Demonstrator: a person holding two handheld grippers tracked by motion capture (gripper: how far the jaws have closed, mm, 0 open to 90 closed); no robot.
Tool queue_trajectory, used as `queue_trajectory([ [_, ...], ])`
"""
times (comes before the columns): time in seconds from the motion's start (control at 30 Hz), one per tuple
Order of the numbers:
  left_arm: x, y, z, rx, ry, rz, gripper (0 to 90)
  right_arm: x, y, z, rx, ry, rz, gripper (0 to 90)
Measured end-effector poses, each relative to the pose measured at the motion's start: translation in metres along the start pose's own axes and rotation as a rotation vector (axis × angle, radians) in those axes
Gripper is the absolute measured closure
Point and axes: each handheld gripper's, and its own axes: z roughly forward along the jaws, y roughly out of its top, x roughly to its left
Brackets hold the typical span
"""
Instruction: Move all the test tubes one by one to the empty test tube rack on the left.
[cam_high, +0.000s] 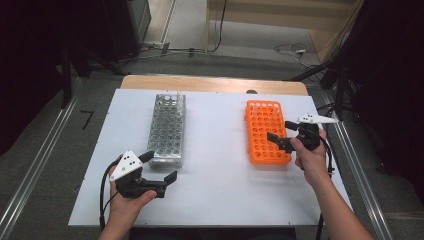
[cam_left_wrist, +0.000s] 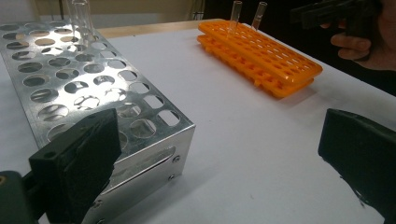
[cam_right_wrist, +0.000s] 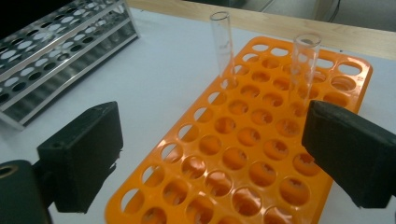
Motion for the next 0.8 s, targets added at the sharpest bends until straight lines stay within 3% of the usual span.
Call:
queue_trajectory([
  [0.07, 0.000, 0.000, 0.000, 0.003, 0.000, 0.001, 0.0, -0.004, 0.003, 0.006, 0.010, -0.006, 0.010, 12.0],
  [0.23, -0.001, 0.000, 0.001, 0.003, 0.001, 0.000, 0.0, -0.016, 0.007, 0.023, 0.046, -0.085, 0.035, 26.3],
  [0.43, -0.001, -0.001, 0.002, 0.009, -0.001, 0.004, 0.0, -0.028, 0.011, 0.042, 0.089, -0.149, 0.050, 38.6],
  [0.8, 0.000, -0.001, 0.002, 0.008, -0.005, -0.002, 0.0, -0.035, 0.016, 0.060, 0.119, -0.203, 0.035, 51.0],
])
